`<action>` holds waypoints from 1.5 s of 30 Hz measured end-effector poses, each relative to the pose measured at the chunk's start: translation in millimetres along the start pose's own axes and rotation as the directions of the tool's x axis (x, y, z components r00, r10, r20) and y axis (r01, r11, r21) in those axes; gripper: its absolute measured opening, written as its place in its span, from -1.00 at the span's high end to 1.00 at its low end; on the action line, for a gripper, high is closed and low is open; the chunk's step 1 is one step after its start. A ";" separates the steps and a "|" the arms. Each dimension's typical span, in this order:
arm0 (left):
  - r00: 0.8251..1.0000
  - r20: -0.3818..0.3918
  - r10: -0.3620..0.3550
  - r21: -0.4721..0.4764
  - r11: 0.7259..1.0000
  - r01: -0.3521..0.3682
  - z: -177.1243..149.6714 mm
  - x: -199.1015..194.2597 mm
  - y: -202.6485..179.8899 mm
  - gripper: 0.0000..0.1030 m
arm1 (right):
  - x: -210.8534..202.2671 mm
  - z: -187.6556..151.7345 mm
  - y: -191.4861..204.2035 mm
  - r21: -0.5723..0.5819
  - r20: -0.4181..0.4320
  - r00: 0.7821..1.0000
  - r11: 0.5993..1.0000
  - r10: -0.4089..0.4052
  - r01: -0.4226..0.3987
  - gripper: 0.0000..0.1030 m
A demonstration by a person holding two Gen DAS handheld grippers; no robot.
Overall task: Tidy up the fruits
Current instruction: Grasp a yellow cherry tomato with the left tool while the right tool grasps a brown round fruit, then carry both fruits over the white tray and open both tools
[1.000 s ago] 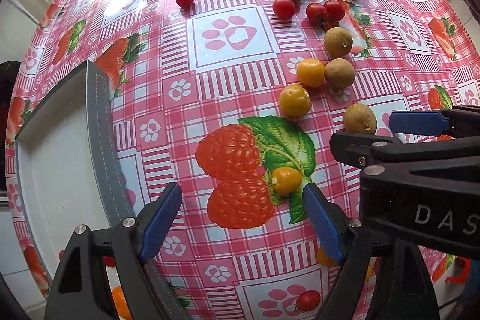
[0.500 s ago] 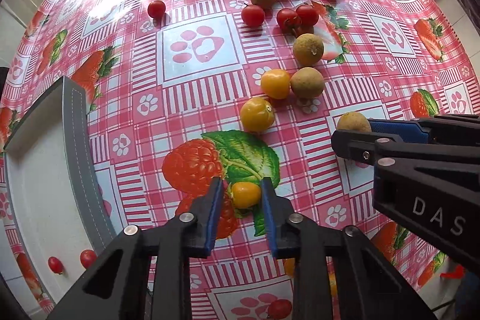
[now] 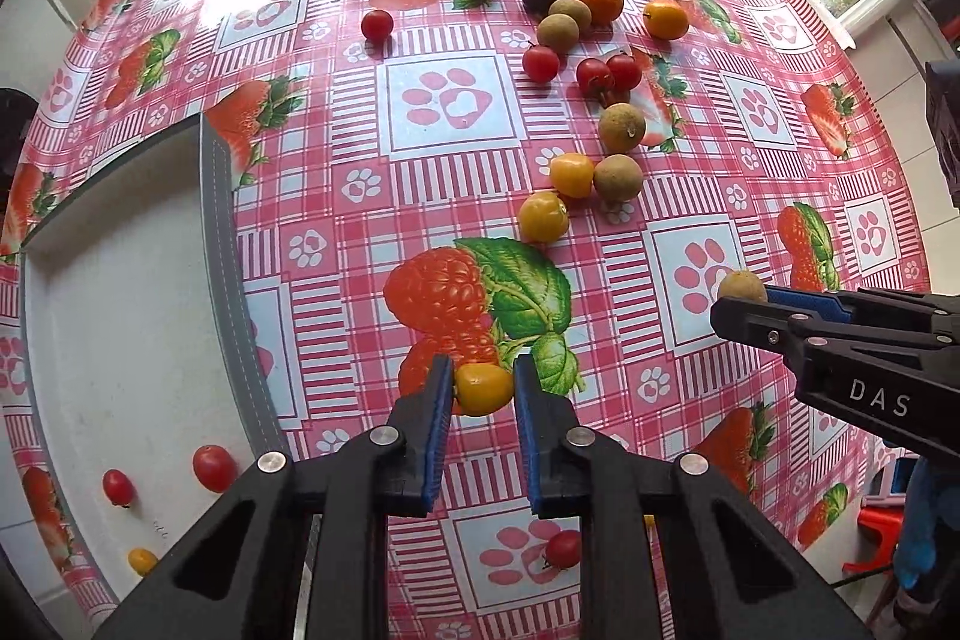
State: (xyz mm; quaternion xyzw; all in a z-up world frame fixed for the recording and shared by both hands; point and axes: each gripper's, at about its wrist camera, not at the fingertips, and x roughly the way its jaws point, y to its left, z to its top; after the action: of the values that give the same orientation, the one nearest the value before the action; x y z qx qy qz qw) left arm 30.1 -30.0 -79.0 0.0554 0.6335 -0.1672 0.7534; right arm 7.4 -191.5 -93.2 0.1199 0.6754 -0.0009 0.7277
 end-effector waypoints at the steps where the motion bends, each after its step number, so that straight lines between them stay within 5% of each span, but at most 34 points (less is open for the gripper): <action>1: 1.000 0.006 -0.001 -0.005 1.000 0.001 -3.7 -4.1 2.9 0.58 | -0.6 -1.4 2.3 -0.001 0.000 1.000 1.000 0.001 -0.001 0.44; 18: 0.998 0.051 0.038 -0.122 0.992 -0.032 -44.0 -45.9 74.0 0.58 | -12.4 -17.9 50.4 -0.072 -0.008 1.000 0.997 0.012 -0.013 0.44; 45: 0.990 0.072 0.122 -0.311 0.946 -0.094 -72.2 -62.5 193.1 0.58 | 4.9 6.2 214.6 -0.354 -0.032 0.997 0.932 0.064 -0.071 0.44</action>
State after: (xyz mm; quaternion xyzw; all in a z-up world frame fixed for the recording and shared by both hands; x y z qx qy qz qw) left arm 15.9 183.8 -56.8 -0.0352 0.6132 -0.0277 0.7886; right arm 49.0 16.7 -60.4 0.0098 0.6670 0.1473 0.7303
